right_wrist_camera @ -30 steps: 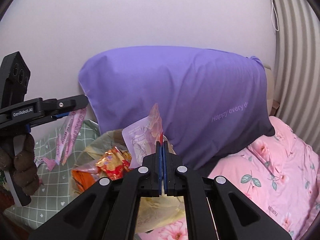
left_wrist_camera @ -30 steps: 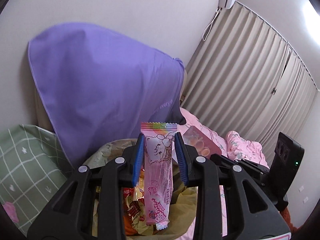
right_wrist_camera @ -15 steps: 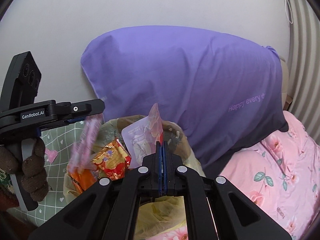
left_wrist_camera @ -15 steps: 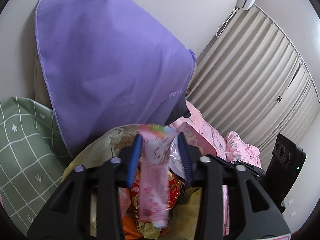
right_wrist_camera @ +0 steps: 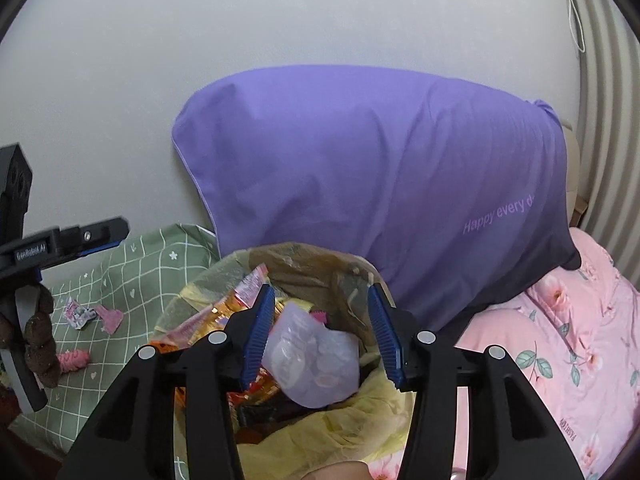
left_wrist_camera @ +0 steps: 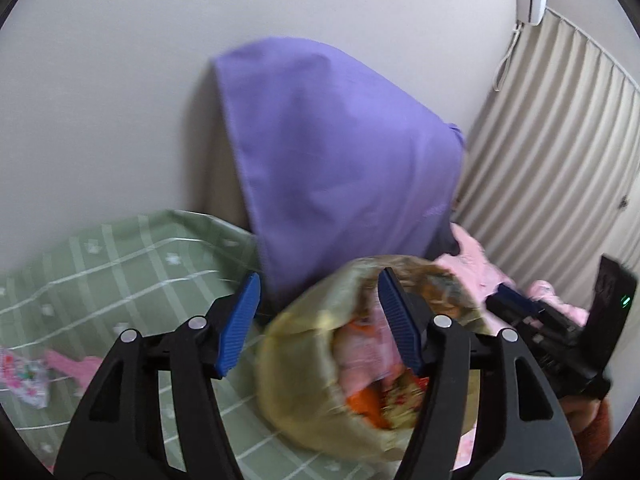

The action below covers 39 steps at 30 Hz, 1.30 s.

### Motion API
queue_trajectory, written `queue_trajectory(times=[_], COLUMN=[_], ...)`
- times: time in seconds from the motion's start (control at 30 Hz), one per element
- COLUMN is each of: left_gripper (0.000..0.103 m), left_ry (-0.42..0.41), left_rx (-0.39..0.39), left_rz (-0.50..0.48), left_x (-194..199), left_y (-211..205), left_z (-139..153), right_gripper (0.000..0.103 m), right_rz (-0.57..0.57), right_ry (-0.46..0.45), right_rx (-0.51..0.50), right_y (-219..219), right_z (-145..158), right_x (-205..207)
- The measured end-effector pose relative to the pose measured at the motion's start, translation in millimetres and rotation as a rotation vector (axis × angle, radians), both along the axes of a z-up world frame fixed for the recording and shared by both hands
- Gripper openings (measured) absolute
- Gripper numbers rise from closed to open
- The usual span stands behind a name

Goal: Collect trash
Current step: 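Carry the pink candy stick with the left gripper while the right carries a pink packet to the trash bag, then grasp the Kleenex pink packet with the left gripper while the right grasps the pink lollipop candy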

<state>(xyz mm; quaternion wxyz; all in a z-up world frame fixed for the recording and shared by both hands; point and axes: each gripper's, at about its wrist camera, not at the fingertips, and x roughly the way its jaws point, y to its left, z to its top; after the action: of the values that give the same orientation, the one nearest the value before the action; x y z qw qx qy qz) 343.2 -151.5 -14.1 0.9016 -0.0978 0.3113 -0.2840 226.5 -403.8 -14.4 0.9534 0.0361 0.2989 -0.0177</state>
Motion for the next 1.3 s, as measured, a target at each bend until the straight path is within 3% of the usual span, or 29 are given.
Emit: queue_trajectory(times=[0.1,0.27,0.5,0.63,0.73,0.93,1.1,1.13,1.17,1.2,1.3], left_gripper=[0.059,0.059,0.059,0.059,0.059,0.059,0.059,0.055,0.041,0.036,0.031], left_ry=[-0.017,0.072,0.183,0.365,0.453,0.483,0.447,0.442,0.432,0.419,0.396], left_rx=[0.074,0.073,0.137,0.036,-0.019,0.025,0.156,0.176,0.198,0.238,0.266], left_rz=[0.084,0.228,0.437,0.508,0.547,0.568,0.539,0.524,0.502,0.465,0.396], left_x=[-10,-17,-20,-16,-9,18,45,48,50,49,38], left_y=[30,103,205,251,270,275,266,264,261,259,260], left_z=[-6,-30,-75,-108,-127,-140,-137,-136,-136,-135,-134], right_gripper=[0.046,0.053,0.056,0.056,0.056,0.056,0.056,0.056,0.056,0.056,0.056], right_rz=[0.032,0.115,0.275,0.353,0.405,0.467,0.513,0.518,0.526,0.533,0.552], right_ry=[-0.036,-0.091,-0.058,-0.002,0.056,0.118,0.197,0.204,0.214,0.225,0.235], right_rx=[0.003,0.038,0.093,0.111,0.102,0.086,0.089,0.082,0.072,0.064,0.035], right_y=[14,43,89,121,149,189,221,226,234,240,259], right_z=[10,22,10,-10,-29,-57,-83,-86,-91,-95,-104], right_x=[-2,0,12,21,34,39,49,50,52,54,61])
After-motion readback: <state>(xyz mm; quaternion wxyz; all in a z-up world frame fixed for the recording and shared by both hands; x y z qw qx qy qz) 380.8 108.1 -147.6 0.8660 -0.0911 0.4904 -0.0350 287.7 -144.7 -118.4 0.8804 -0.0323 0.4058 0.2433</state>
